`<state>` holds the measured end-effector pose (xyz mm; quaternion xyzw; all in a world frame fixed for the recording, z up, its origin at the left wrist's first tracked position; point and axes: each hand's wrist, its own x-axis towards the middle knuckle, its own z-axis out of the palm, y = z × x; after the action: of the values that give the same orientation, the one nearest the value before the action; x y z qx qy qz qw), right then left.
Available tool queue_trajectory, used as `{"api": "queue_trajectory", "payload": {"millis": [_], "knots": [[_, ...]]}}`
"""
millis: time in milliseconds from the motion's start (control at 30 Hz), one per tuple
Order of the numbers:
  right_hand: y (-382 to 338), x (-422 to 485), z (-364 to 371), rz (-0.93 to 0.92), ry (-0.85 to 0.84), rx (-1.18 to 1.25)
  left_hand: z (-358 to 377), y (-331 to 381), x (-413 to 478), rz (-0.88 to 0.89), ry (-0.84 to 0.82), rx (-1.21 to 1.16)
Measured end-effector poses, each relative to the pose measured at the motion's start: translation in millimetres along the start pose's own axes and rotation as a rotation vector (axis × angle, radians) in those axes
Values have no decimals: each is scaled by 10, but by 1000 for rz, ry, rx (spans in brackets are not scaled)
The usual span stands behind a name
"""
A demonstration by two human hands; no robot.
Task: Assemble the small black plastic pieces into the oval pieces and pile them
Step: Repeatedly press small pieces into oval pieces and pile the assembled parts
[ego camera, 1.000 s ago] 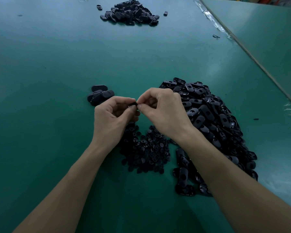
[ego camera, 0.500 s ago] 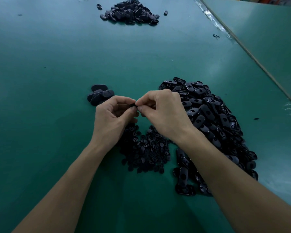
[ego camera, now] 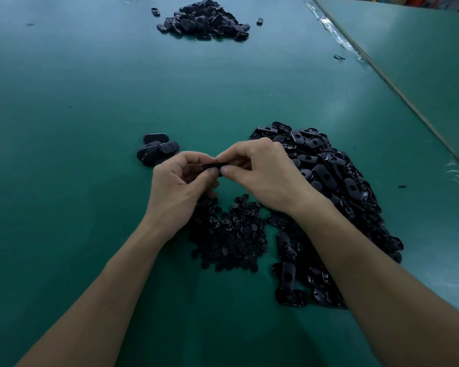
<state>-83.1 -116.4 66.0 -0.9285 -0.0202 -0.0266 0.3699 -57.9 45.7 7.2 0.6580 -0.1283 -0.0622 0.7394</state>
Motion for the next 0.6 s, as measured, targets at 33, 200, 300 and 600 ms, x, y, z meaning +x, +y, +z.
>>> {"api": "queue_trajectory", "payload": {"millis": [33,200,300,600], "knots": [[25,4,-5,12,-1,19,-1,0,0,-2,-6,-6],[73,8,0,29,13,48,-7,-3,-3,-34,-11,-62],[52,-6,9,19,24,23,0,-2,-5,-48,-17,-82],[7,-32,25,51,33,23,16,9,4,-50,-5,-59]]}}
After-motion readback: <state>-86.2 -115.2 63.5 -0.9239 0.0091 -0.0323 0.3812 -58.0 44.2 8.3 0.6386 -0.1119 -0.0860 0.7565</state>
